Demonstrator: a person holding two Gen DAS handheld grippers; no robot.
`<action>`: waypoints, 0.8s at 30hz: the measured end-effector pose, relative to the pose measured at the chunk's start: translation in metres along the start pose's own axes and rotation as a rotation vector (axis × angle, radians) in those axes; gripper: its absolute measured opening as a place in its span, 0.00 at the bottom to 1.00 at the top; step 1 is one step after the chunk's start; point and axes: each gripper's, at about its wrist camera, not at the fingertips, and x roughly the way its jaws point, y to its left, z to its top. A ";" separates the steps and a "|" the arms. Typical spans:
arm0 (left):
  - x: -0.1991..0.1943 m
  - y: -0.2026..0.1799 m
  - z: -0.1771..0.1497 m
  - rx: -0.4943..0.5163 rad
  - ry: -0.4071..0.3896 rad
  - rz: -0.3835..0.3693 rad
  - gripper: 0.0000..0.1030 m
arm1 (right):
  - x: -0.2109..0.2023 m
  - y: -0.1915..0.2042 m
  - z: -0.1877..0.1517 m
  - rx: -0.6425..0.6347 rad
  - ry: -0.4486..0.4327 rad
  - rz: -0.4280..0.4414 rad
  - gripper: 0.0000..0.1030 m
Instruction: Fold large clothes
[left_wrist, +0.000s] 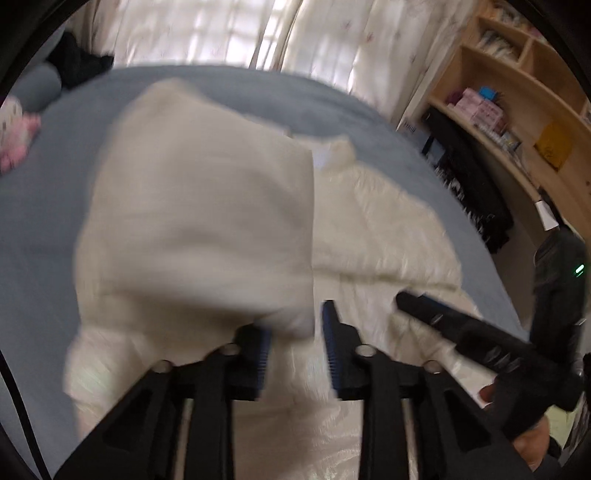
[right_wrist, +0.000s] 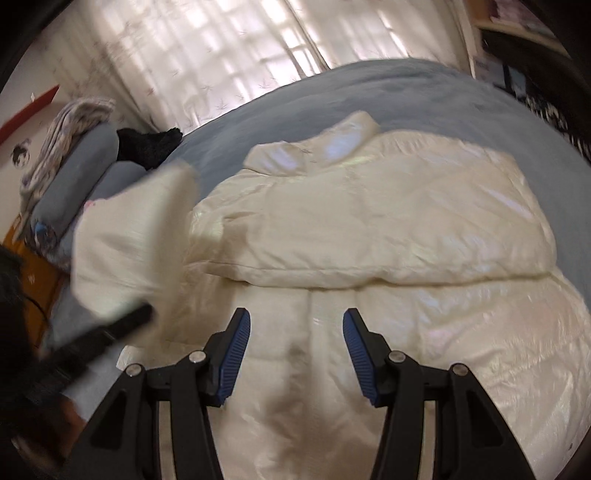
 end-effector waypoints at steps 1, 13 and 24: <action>0.007 0.002 -0.006 -0.023 0.022 -0.007 0.31 | 0.001 -0.005 0.000 0.011 0.006 0.008 0.51; -0.033 0.038 -0.050 -0.173 -0.048 0.028 0.54 | 0.003 0.023 0.000 -0.102 0.000 0.110 0.64; -0.074 0.074 -0.074 -0.229 -0.123 0.165 0.56 | 0.025 0.126 -0.014 -0.469 0.018 0.035 0.75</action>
